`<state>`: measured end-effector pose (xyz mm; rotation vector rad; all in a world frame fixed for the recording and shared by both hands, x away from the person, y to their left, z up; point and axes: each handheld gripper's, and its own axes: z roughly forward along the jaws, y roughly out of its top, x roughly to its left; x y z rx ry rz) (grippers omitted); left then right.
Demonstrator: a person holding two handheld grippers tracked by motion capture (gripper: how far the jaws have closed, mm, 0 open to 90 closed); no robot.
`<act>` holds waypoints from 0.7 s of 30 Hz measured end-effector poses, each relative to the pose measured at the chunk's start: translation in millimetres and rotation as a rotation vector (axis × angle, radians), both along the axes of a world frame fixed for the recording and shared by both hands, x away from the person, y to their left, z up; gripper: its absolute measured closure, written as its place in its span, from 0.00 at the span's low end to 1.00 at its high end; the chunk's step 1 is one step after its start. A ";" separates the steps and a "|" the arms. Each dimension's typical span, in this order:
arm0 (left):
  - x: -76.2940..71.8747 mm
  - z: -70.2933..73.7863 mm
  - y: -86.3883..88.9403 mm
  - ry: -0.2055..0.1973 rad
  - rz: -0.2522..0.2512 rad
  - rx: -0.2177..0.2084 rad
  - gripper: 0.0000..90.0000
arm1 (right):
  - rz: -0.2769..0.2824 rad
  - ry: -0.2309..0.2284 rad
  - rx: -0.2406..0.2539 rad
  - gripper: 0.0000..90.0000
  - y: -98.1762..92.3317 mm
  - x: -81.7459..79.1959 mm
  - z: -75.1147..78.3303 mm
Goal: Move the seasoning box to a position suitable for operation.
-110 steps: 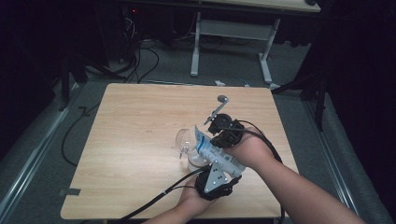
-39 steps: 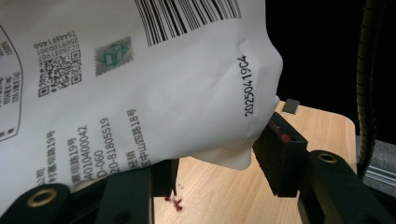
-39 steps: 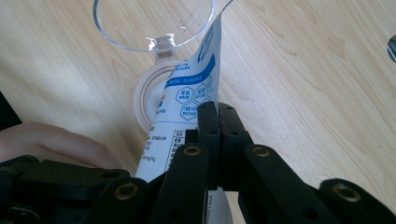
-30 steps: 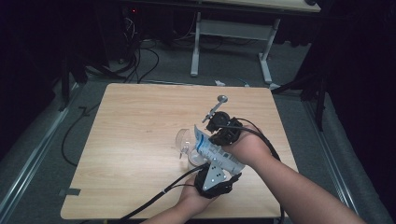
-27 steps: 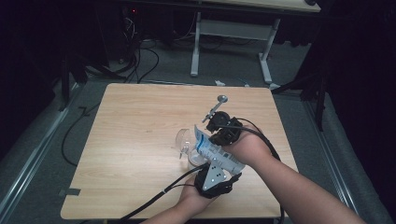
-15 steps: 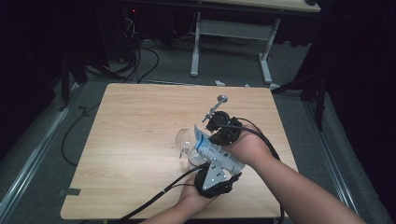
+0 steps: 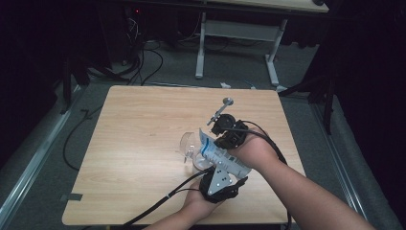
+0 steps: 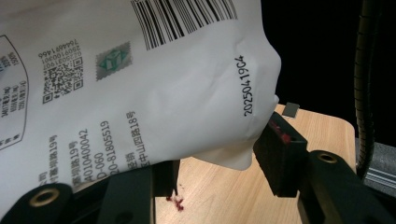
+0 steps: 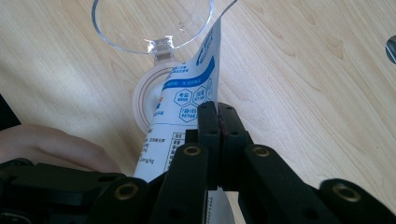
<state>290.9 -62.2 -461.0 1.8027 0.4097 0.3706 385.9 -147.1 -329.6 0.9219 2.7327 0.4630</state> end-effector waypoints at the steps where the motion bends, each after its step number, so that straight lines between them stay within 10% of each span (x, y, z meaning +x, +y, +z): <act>1: 0.0 0.1 0.0 -0.001 0.001 -0.001 0.60 | 0.001 0.000 -0.001 1.00 0.1 0.0 0.1; 21: 0.0 0.9 0.9 0.001 0.003 -0.009 0.60 | -0.012 0.005 -0.002 1.00 2.1 0.0 -0.2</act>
